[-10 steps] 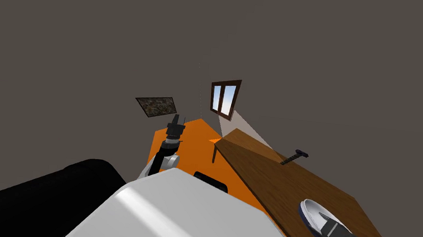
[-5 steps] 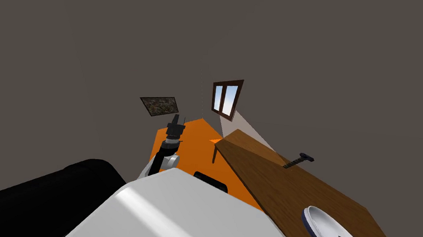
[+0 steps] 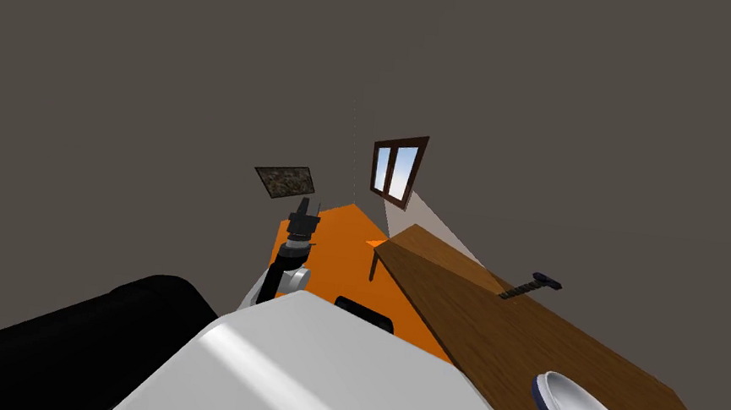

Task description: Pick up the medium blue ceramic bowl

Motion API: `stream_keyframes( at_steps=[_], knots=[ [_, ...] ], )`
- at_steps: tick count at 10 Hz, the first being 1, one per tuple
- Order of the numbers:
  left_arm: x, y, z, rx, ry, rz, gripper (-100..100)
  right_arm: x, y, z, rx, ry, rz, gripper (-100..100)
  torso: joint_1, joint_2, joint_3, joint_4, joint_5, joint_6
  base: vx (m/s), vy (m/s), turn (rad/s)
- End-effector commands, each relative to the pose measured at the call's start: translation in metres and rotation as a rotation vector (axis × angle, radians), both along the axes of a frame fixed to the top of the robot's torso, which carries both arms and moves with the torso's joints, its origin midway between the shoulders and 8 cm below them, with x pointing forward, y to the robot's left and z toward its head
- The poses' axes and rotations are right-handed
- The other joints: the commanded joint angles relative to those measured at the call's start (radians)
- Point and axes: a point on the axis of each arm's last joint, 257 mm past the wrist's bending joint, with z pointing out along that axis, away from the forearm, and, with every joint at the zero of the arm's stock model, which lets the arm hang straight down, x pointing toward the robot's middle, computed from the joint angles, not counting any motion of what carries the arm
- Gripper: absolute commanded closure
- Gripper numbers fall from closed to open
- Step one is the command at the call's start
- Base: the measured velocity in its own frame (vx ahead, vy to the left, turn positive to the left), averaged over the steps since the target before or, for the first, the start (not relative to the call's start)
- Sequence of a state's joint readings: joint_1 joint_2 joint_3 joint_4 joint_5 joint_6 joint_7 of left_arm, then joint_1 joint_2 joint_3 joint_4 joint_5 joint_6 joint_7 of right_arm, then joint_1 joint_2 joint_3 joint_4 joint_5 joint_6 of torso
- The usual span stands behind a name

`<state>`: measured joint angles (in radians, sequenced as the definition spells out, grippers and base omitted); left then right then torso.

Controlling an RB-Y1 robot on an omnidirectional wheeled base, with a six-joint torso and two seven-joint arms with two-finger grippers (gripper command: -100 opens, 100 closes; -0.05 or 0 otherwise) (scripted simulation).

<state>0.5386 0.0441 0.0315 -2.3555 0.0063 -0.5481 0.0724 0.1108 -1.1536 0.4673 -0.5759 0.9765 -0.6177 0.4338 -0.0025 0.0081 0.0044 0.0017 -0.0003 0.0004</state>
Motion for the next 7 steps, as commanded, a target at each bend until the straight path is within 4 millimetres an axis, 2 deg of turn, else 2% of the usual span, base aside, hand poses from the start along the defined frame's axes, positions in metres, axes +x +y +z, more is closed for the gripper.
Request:
stream_keyframes(
  at_steps=[1, 3, 4, 5, 7],
  knots=[
    [0.0, 0.0, 0.0, 0.0, 0.0, 0.0, 0, -0.0066, -0.0023, -0.007, -0.001, 0.001, -0.051, -100, 0.0, 0.0, 0.0, 0.0, 0.0, 0.0, -0.139, -0.046, 0.317],
    [0.0, 0.0, 0.0, 0.0, 0.0, 0.0, 0, -0.0159, -0.0039, -0.0163, -0.001, 0.003, -0.11, -100, -0.001, 0.004, 0.002, 0.001, 0.0, 0.0, -0.165, -0.061, 0.306],
    [0.0, 0.0, 0.0, 0.0, 0.0, 0.0, 0, -0.0117, -0.0019, -0.014, 0.0, 0.004, -0.087, -100, -0.002, 0.005, 0.003, 0.001, -0.001, 0.0, -0.071, -0.035, 0.059],
    [0.0, 0.0001, -0.0001, 0.0, 0.0, 0.0, 0, -0.0117, -0.0023, -0.0143, -0.001, 0.002, -0.093, 100, -0.001, 0.0, 0.001, 0.0, 0.0, 0.002, -0.013, -0.005, -0.014],
    [0.0, 0.0001, -0.0001, 0.0, 0.0, 0.0, 0, -0.0127, -0.0014, -0.0152, 0.002, 0.004, -0.094, 100, 0.0, -0.005, -0.003, -0.001, 0.001, 0.0, -0.005, 0.002, -0.004]
  ],
)
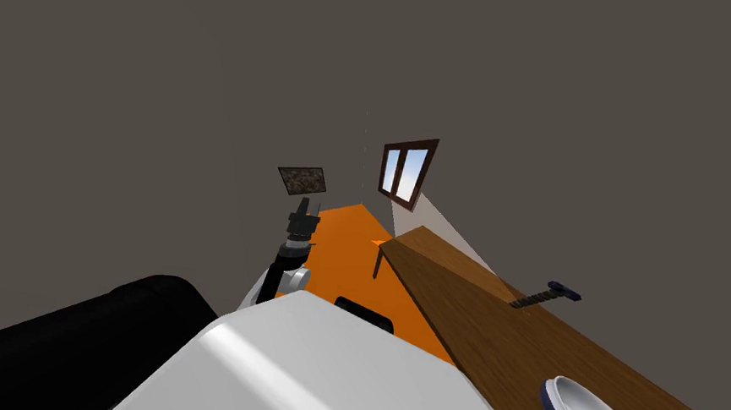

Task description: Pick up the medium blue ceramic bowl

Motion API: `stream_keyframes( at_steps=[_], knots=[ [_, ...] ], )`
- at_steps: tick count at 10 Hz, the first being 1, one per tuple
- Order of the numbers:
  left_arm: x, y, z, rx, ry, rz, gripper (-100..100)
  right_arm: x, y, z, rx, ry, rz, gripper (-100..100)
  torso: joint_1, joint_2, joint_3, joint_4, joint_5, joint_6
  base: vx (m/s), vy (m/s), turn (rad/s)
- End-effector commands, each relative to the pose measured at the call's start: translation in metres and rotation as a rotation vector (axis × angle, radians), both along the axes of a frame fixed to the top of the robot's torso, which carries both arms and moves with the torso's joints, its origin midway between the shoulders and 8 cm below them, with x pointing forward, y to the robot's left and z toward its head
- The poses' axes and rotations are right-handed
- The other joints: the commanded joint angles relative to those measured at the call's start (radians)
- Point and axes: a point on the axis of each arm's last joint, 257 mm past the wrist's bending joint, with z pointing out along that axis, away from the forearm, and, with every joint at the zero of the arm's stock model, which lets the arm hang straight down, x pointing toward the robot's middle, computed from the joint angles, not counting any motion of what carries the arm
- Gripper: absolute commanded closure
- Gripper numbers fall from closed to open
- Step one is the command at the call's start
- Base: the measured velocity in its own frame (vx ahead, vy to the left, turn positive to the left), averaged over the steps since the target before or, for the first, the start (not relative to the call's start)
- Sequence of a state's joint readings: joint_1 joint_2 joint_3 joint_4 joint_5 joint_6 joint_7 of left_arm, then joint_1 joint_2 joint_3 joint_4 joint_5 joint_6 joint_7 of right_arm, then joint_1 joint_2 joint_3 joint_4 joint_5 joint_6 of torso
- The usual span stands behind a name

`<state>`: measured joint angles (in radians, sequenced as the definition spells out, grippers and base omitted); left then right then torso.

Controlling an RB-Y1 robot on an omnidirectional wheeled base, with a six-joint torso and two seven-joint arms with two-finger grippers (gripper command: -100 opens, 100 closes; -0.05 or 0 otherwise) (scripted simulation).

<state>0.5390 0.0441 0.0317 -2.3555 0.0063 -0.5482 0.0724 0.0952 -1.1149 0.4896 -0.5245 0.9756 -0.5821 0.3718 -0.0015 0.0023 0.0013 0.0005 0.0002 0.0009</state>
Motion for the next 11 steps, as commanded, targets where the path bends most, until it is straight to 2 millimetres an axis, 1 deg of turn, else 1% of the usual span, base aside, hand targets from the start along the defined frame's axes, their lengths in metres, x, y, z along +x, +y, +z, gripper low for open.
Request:
stream_keyframes(
  at_steps=[1, 2, 3, 4, 6, 9, 10, 11],
  knots=[
    [0.0, 0.0, 0.0, 0.0, 0.0, 0.0, 0, 0.0, 0.0, 0.0, 0.0, 0.0, 0.0, 100, 0.0, 0.0, 0.0, 0.0, 0.0, 0.0, 0.0, 0.0, 0.0],
    [0.0, 0.0, 0.0, 0.0, 0.0, 0.0, 0, 0.0, 0.0, 0.0, 0.001, 0.0, 0.0, 100, 0.0, 0.0, 0.0, 0.0, 0.001, 0.0, 0.0, 0.0, 0.0],
    [0.0, 0.0, 0.0, 0.0, 0.0, 0.0, 0, 0.0, 0.001, 0.0, 0.001, 0.0, -0.001, 0, 0.001, 0.0, 0.0, 0.0, 0.001, 0.0, 0.0, 0.0, 0.0],
    [0.0, 0.0, 0.0, 0.0, 0.0, 0.0, 0, 0.001, -0.001, 0.003, -0.001, 0.0, 0.015, 100, 0.001, 0.0, 0.0, 0.0, 0.001, 0.0, 0.049, 0.02, -0.197],
    [0.0, 0.0, 0.0, 0.0, 0.0, 0.0, 0, 0.008, 0.001, 0.01, -0.001, -0.001, 0.06, 100, 0.006, -0.005, -0.003, -0.001, 0.003, 0.002, 0.13, 0.053, -0.298],
    [0.0, 0.0, 0.0, 0.0, 0.0, 0.0, 0, 0.019, 0.003, 0.022, -0.002, -0.003, 0.136, 100, 0.006, -0.007, -0.004, -0.001, 0.004, -0.001, 0.112, 0.034, -0.232],
    [0.0, 0.0, 0.0, 0.0, 0.0, 0.0, 0, 0.016, 0.003, 0.019, -0.001, -0.003, 0.118, 100, 0.007, -0.006, -0.003, -0.001, 0.005, 0.0, 0.04, 0.018, -0.062],
    [0.0, 0.0, 0.0, 0.0, 0.0, 0.0, 0, 0.015, 0.003, 0.019, -0.001, -0.002, 0.121, 0, 0.006, -0.003, -0.002, 0.0, 0.005, -0.002, 0.006, 0.004, 0.008]
  ],
)
